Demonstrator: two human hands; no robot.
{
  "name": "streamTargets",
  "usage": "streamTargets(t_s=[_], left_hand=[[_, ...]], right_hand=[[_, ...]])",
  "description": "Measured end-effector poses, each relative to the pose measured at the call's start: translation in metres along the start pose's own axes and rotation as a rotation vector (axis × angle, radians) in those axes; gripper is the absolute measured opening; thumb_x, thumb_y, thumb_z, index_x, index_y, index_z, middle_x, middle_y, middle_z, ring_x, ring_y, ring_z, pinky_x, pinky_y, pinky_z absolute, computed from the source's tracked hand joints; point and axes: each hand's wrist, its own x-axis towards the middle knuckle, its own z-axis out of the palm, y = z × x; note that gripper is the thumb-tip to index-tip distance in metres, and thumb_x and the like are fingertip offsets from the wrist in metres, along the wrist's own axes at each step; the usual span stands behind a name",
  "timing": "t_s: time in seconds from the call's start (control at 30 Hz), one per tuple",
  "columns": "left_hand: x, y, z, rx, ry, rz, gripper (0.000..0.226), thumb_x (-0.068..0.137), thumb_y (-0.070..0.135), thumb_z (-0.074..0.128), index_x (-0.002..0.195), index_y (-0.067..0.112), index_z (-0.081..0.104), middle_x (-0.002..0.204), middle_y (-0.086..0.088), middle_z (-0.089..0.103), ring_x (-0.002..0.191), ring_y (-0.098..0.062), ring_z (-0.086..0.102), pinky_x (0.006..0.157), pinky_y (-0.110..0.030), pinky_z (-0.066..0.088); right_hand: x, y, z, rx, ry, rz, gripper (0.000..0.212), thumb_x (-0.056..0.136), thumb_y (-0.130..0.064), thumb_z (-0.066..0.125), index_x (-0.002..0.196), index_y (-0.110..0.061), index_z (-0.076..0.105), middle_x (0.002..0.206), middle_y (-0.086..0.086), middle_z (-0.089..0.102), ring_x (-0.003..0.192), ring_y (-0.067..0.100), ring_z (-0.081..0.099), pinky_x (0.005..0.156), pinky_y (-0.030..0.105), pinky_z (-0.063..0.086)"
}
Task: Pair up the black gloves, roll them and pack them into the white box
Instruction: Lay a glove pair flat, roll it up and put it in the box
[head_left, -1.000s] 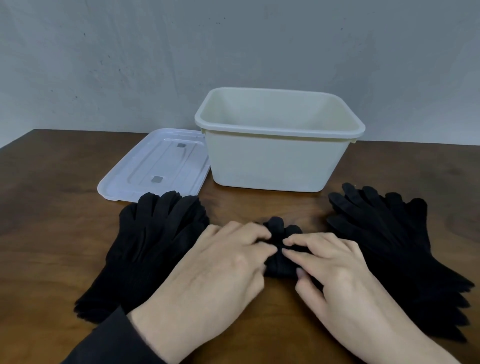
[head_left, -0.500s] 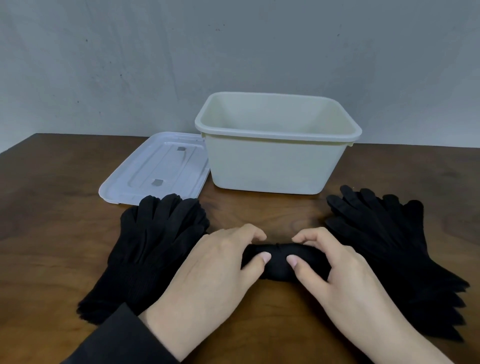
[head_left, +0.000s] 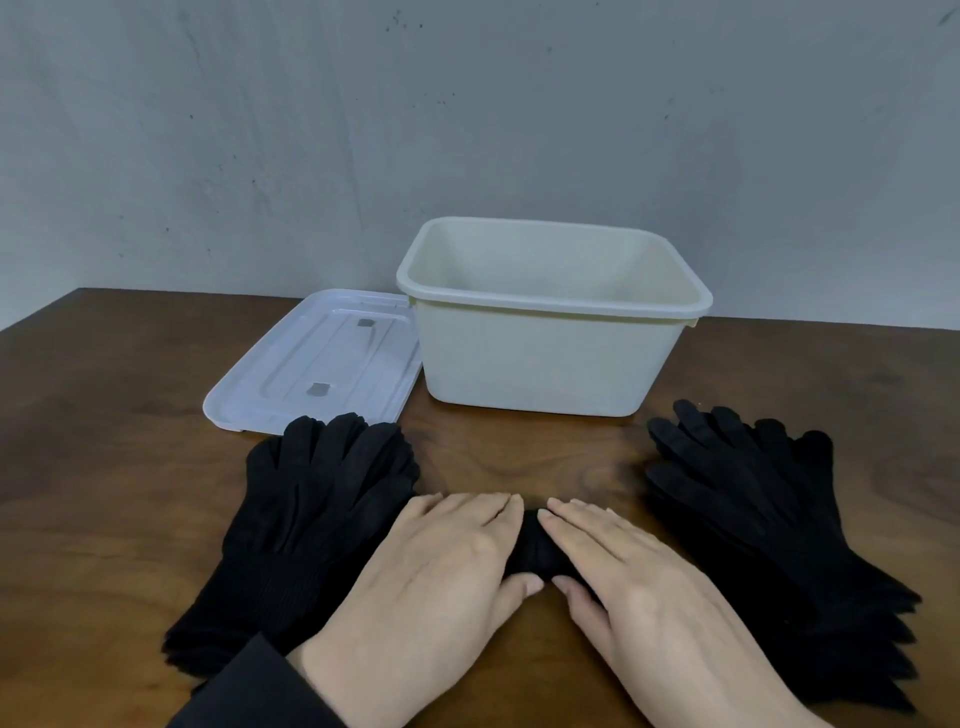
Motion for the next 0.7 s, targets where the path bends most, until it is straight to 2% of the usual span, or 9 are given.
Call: streamTargets(t_s=[0.1,0.17,0.27,0.33,0.37,0.4,0.5,0.57,0.7], left_hand=[[0.0,-0.001,0.006,-0.021,-0.055,-0.032,0.058,0.09,0.057,0.036,0.134,0.027,0.059,0.123,0.018,0.066,0.111,0.001,0.059,0.098,-0.024,0.045],[0.0,0.0,0.009,-0.113,-0.041,-0.026,0.056,0.086,0.057,0.039,0.127,0.028,0.065,0.116,0.018,0.069,0.104,0.001,0.064,0.09,-0.022,0.051],[0.0,0.009,-0.006,-0.201,0.067,0.001,0.058,0.089,0.067,0.035,0.139,0.042,0.051,0.141,0.028,0.049,0.128,0.009,0.045,0.107,-0.019,0.039],[0.0,0.007,-0.013,-0.334,0.234,-0.071,0.059,0.087,0.075,0.027,0.143,0.056,0.035,0.15,0.043,0.021,0.138,0.016,0.022,0.111,-0.012,0.024],[0.0,0.007,-0.017,-0.442,0.298,-0.132,0.055,0.086,0.074,0.028,0.138,0.059,0.039,0.148,0.045,0.022,0.138,0.015,0.025,0.106,-0.014,0.031],[0.0,0.009,-0.019,-0.553,0.392,-0.175,0.049,0.086,0.07,0.033,0.13,0.057,0.049,0.143,0.043,0.033,0.133,0.012,0.036,0.098,-0.014,0.039],[0.005,0.013,-0.023,-0.811,0.673,-0.364,0.023,0.09,0.049,0.048,0.094,0.046,0.07,0.104,0.024,0.067,0.101,0.002,0.061,0.079,-0.01,0.046],[0.01,0.011,-0.018,-0.965,0.657,-0.512,0.023,0.092,0.036,0.051,0.08,0.04,0.07,0.078,0.013,0.069,0.075,-0.003,0.064,0.066,-0.01,0.046],[0.017,-0.002,-0.01,-1.139,0.535,-0.628,0.039,0.099,0.025,0.051,0.063,0.022,0.067,0.053,-0.001,0.057,0.047,-0.006,0.05,0.055,-0.019,0.044]], right_hand=[[0.004,0.0,0.0,0.022,0.025,-0.005,0.05,0.062,-0.018,0.089,0.11,-0.021,0.077,0.111,-0.004,0.075,0.098,0.01,0.073,0.085,0.026,0.058],[0.0,-0.002,-0.005,0.053,0.042,0.016,0.045,0.064,-0.017,0.079,0.108,-0.024,0.077,0.107,-0.008,0.075,0.093,0.009,0.073,0.085,0.022,0.052],[-0.005,0.008,-0.021,0.029,0.123,0.018,0.042,0.064,-0.02,0.082,0.105,-0.027,0.077,0.105,-0.011,0.074,0.089,0.005,0.072,0.086,0.016,0.044],[0.0,0.018,-0.044,-0.12,0.182,0.0,0.029,0.086,-0.033,0.055,0.112,-0.034,0.069,0.115,-0.008,0.068,0.099,0.013,0.064,0.094,0.027,0.039],[0.005,0.028,-0.059,-0.206,0.203,-0.012,0.033,0.093,-0.039,0.039,0.118,-0.038,0.061,0.122,-0.008,0.061,0.102,0.018,0.06,0.094,0.034,0.039],[0.01,0.034,-0.076,-0.214,0.225,-0.004,0.033,0.093,-0.041,0.035,0.12,-0.041,0.054,0.124,-0.012,0.056,0.102,0.017,0.06,0.09,0.036,0.044],[0.032,0.041,-0.132,0.042,0.305,0.123,0.034,0.085,-0.026,0.064,0.11,-0.049,0.058,0.112,-0.025,0.061,0.097,0.001,0.062,0.082,0.032,0.052],[0.062,0.04,-0.165,0.081,0.324,0.202,0.033,0.085,-0.023,0.067,0.1,-0.05,0.057,0.103,-0.026,0.06,0.09,-0.001,0.059,0.072,0.039,0.052],[0.15,0.055,-0.177,0.053,0.189,0.249,0.015,0.09,-0.021,0.059,0.091,-0.036,0.056,0.094,-0.017,0.056,0.083,0.004,0.054,0.065,0.029,0.044]])
